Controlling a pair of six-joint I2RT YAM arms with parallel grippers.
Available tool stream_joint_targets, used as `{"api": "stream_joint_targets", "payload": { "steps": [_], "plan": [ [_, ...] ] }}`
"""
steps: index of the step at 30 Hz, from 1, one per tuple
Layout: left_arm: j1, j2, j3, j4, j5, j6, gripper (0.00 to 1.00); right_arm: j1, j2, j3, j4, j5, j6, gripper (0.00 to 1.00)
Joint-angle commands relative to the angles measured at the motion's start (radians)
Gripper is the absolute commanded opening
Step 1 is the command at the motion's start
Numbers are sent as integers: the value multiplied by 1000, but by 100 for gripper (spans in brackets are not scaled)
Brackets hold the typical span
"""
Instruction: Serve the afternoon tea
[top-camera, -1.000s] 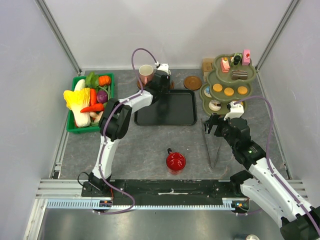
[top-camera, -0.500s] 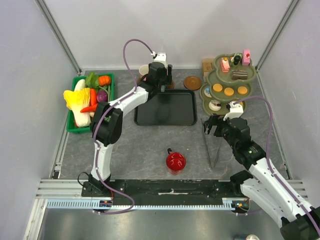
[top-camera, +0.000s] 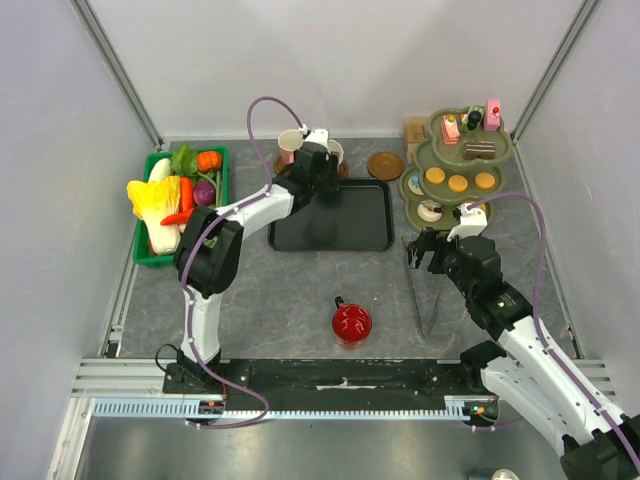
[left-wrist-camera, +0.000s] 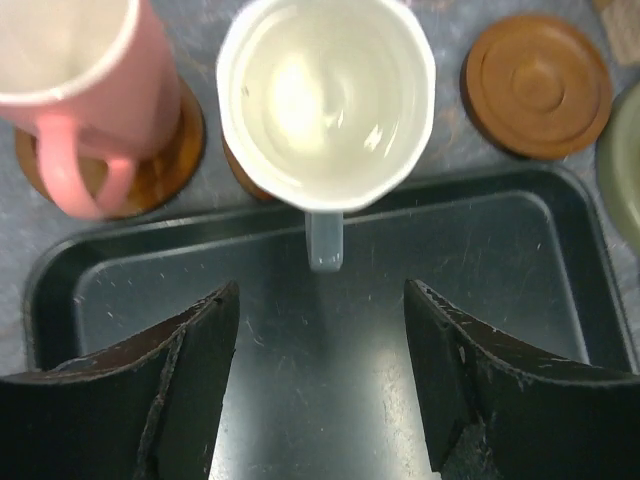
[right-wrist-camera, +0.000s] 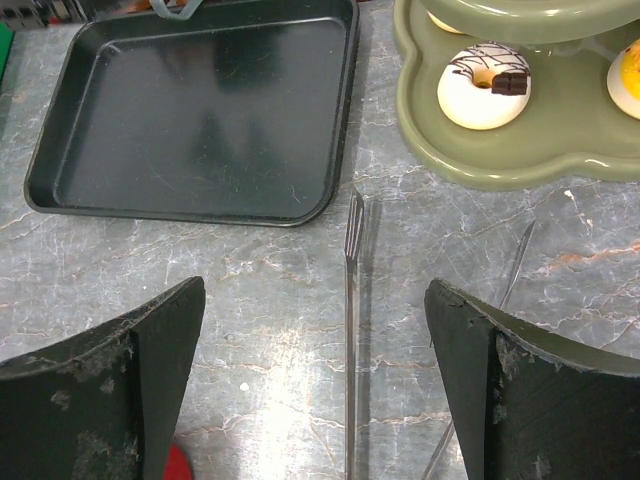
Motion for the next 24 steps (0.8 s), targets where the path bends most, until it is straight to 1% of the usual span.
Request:
{"api": "stream_joint_targets", "payload": {
  "steps": [1,3,5,8,11,16,21,24],
  "plan": [
    [-20,-16,-23,53,16,-55,72,6,5,9,29,-1,-6,98],
    [-18,30,24,35,-1,-52,72,4,5,9,27,4,-6,98],
    [-18,75,80,0,-26,-44,69,6,0,9,27,10,-6,98],
    [-17,124,127,4,-78,-26,68,6,-5,9,29,19,-6,98],
    [-10,168,192,-40,-81,-21,67,4,3,9,29,25,-7,98],
    [-10,179,167,-18,-89,-27,67,6,12,11,29,30,-9,98],
    [0,211,204,-5,-104,-24,66,4,17,11,29,37,-10,98],
    [16,245,247,-5,-93,-23,61,4,14,11,27,45,-10,98]
  ]
}}
